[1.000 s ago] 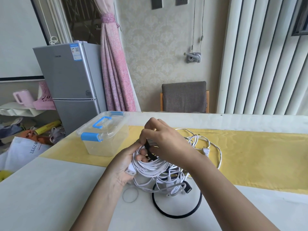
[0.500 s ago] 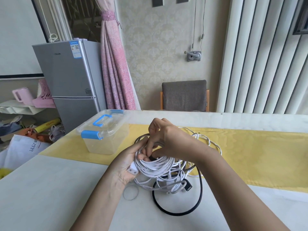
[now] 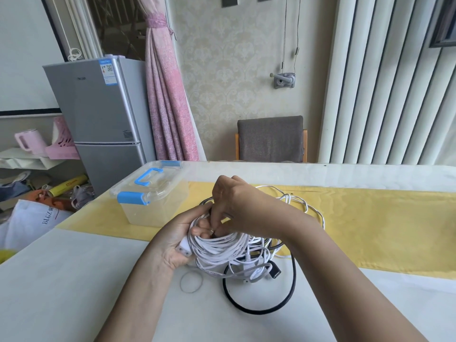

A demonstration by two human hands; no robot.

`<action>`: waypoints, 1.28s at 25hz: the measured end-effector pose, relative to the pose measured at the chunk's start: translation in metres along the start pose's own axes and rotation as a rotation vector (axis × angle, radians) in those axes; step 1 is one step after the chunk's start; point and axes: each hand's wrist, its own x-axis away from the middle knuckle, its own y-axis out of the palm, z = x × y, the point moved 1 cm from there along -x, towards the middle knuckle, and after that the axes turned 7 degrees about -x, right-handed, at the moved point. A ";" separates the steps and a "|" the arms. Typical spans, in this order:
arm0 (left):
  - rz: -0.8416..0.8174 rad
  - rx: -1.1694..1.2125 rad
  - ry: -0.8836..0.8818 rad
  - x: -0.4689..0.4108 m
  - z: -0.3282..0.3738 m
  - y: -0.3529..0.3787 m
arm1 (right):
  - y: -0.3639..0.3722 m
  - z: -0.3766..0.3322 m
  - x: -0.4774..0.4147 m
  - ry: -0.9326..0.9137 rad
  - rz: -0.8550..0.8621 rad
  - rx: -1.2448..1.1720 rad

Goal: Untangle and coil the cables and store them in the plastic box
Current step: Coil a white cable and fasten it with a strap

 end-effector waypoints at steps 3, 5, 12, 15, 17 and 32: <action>0.028 -0.044 0.051 0.002 0.003 -0.002 | -0.001 0.006 -0.001 -0.042 0.066 -0.181; 0.067 -0.097 0.075 0.000 0.001 -0.005 | 0.001 0.008 -0.002 -0.053 0.070 -0.235; 0.187 -0.296 0.115 -0.011 -0.006 -0.006 | 0.012 0.024 -0.005 0.087 0.203 -0.518; 0.212 -0.344 0.180 -0.012 -0.006 -0.009 | 0.023 0.032 -0.007 0.182 0.253 -0.662; 0.214 -0.391 0.229 -0.012 -0.007 -0.010 | 0.030 0.039 -0.008 0.241 0.277 -0.693; 0.101 -0.434 0.492 -0.006 -0.004 -0.009 | 0.020 0.024 -0.012 0.178 0.479 -0.521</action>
